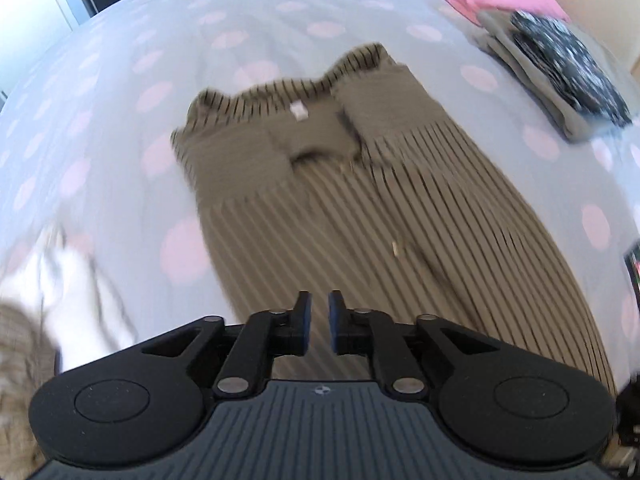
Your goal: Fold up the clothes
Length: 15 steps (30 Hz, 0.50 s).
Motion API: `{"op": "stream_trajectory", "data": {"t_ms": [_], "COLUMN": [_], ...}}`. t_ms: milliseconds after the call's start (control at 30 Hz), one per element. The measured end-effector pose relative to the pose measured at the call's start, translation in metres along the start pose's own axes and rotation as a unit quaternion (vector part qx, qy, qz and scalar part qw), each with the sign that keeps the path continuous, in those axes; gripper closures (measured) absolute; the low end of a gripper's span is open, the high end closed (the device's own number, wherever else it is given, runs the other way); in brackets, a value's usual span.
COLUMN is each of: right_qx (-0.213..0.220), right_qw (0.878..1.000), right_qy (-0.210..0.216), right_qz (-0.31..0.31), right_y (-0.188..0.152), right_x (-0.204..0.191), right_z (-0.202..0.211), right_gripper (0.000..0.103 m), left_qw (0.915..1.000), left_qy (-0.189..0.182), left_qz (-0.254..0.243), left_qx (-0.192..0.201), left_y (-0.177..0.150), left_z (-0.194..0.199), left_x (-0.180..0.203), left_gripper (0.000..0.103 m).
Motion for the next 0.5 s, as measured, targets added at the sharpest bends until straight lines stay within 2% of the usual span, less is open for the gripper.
{"op": "stream_trajectory", "data": {"t_ms": [67,200,400,500], "right_qx": [0.001,0.003,-0.034,-0.040], "right_qw": [1.000,0.999,0.996,0.995], "right_qy": [0.001,0.032,0.072,0.086], "right_qz": [0.023,0.034,0.046,0.043], "right_y": [0.016,0.034,0.029,0.025], "right_x": [-0.004,-0.012,-0.021,-0.020], "right_z": [0.000,-0.008,-0.029,-0.032], "right_gripper": [0.063,0.063,0.063,0.063], "left_qw": [1.0000,0.9998,0.9995,0.9984], "left_qy": [-0.006,-0.008,-0.005,0.001], "left_qz": [0.005,0.015,0.019,0.026], "left_qx": [0.006,-0.004,-0.025,-0.050], "left_y": [0.021,0.056,0.087,0.092], "left_z": [-0.015,-0.050,-0.100,-0.122], "left_x": [-0.003,-0.008,-0.011,-0.013], "left_gripper": [0.090,0.086,0.085,0.077]}}
Point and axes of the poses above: each gripper's, at about its wrist camera, not at the fingertips, and z roughly against the way its jaws point, x to its right, y to its top, the point moved 5 cm from there along -z, roughly the way its jaws point, and after that the axes turned 9 degrees about y, right-handed, at the moved point
